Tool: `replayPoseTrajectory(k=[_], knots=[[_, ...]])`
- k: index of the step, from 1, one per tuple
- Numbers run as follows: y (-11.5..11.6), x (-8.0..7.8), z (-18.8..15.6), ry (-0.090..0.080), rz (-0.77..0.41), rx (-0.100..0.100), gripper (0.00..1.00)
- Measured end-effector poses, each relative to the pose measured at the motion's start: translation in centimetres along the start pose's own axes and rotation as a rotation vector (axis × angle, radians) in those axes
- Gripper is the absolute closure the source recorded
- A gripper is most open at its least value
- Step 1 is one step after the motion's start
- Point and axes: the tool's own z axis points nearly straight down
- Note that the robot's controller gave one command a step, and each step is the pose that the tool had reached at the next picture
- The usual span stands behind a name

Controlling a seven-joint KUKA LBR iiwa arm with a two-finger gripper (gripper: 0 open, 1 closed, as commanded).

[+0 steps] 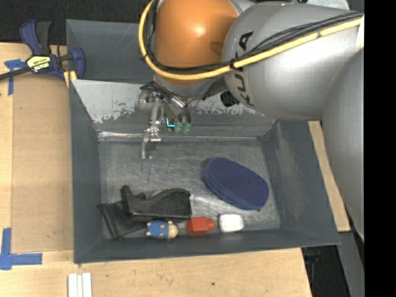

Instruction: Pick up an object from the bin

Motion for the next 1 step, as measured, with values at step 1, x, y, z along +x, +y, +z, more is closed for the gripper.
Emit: replayPoseTrajectory(k=[1], knots=[[-6.56,7.51,12.18,-0.022,-0.144,-0.007,0.00]])
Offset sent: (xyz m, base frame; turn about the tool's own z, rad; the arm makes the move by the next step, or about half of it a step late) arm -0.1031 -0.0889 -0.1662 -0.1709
